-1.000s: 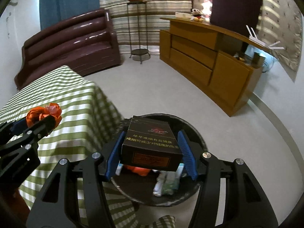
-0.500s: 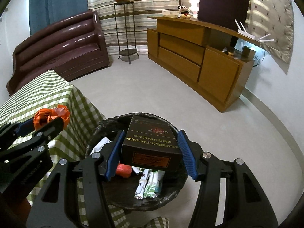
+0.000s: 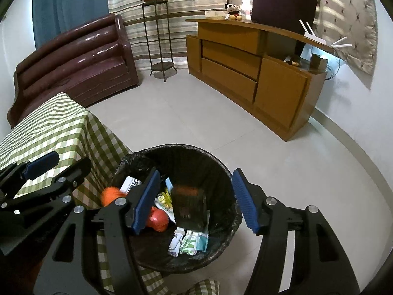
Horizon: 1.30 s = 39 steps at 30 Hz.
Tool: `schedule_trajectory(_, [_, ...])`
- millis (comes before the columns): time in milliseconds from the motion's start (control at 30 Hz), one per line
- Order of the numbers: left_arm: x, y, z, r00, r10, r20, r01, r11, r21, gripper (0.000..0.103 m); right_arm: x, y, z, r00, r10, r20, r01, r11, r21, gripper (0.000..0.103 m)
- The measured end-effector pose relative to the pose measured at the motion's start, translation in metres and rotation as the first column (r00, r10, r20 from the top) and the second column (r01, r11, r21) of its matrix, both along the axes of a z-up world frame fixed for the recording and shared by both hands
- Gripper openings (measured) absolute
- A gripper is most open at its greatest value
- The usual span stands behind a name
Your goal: Collect trash
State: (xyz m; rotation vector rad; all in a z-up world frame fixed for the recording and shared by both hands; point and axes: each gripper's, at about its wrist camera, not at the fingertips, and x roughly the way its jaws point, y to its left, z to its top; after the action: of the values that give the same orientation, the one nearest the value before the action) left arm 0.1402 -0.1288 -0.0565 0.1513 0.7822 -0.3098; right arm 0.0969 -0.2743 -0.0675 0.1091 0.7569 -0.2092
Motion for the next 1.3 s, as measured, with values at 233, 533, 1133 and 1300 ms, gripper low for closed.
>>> schedule_trajectory(233, [-0.005, 0.004, 0.006, 1.0, 0.006, 0.011, -0.006, 1.0, -0.014, 0.063, -0.008, -0.001, 0.003, 1.0, -0.015, 0.011, 0.015, 1.0, -0.006, 0.06])
schedule_trajectory(533, [-0.026, 0.021, 0.021, 0.999, 0.032, 0.038, -0.031, 0.999, -0.043, 0.068, -0.028, 0.005, 0.02, 0.998, -0.027, 0.049, 0.028, 0.999, -0.018, 0.063])
schedule_trajectory(1133, [-0.075, 0.057, 0.043, 0.989, 0.119, 0.091, -0.112, 0.991, -0.073, 0.073, -0.072, 0.027, 0.048, 0.993, -0.013, 0.119, 0.021, 0.997, -0.068, 0.065])
schedule_trajectory(1300, [-0.084, 0.064, 0.045, 0.987, 0.126, 0.103, -0.119, 0.99, -0.073, 0.073, -0.082, 0.032, 0.052, 0.99, -0.015, 0.138, 0.026, 0.997, -0.076, 0.065])
